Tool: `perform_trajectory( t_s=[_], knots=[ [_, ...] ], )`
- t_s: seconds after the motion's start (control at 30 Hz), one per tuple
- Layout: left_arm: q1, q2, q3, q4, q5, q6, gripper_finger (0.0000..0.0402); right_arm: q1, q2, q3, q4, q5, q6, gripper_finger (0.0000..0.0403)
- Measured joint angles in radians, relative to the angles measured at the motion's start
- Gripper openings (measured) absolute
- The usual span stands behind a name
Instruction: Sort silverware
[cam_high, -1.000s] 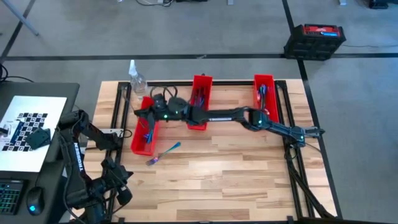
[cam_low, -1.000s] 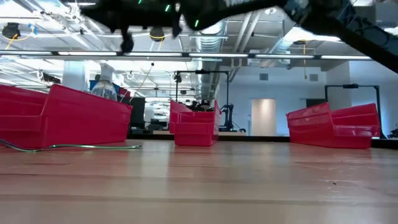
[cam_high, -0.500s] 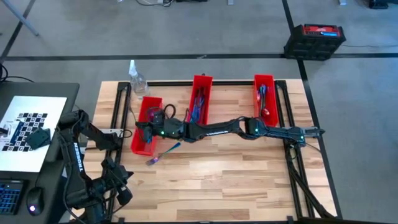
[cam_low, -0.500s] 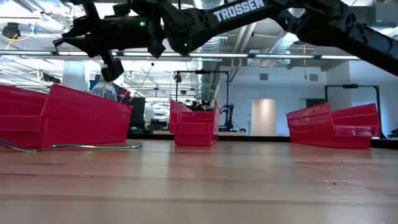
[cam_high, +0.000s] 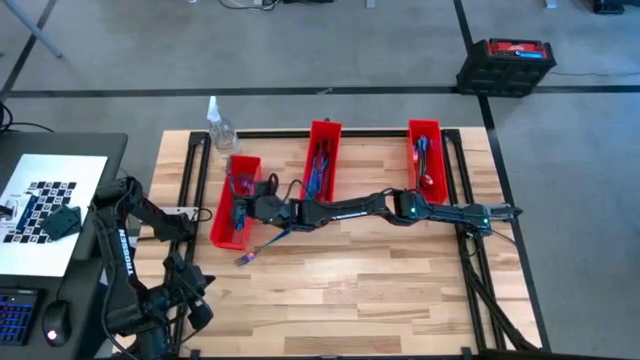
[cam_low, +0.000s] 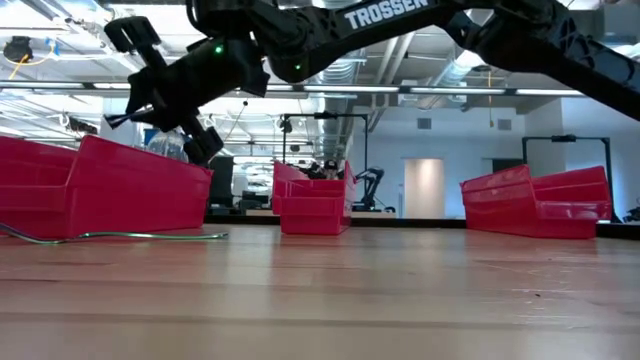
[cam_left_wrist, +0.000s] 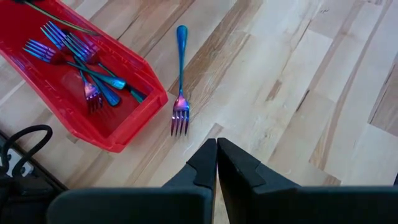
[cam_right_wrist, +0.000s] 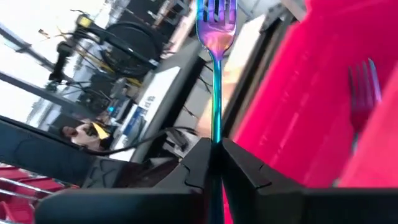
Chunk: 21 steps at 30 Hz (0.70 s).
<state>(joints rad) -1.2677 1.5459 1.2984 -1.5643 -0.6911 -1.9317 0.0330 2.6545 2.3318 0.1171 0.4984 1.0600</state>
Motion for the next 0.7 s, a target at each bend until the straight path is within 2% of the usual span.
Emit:
perform_trajectory(
  t_s=[0.23,0.37,0.43,0.53,0.6,0.7],
  knots=[
    [0.000,0.000,0.000,0.000,-0.002,-0.001,0.0000,0.004,0.000,0.000,-0.094,0.000,0.126,0.0050],
    [0.000,0.000,0.000,0.000,-0.002,-0.002,0.0000,0.004,0.000,0.000,-0.064,-0.001,0.094,0.0060],
    [0.000,0.000,0.000,0.000,-0.002,-0.003,0.0000,0.005,-0.006,0.000,-0.041,-0.042,0.013,0.0065],
    [0.000,0.000,0.000,0.005,-0.002,-0.003,0.0000,0.002,-0.035,0.001,-0.016,-0.257,-0.278,0.0068],
    [0.000,0.000,0.000,0.010,-0.001,-0.003,0.0000,0.000,-0.064,0.005,-0.042,-0.502,-0.513,0.0070],
    [0.000,0.000,0.000,0.011,-0.001,-0.003,0.0000,0.014,-0.115,0.006,-0.201,-0.850,-0.752,0.0070]
  ],
)
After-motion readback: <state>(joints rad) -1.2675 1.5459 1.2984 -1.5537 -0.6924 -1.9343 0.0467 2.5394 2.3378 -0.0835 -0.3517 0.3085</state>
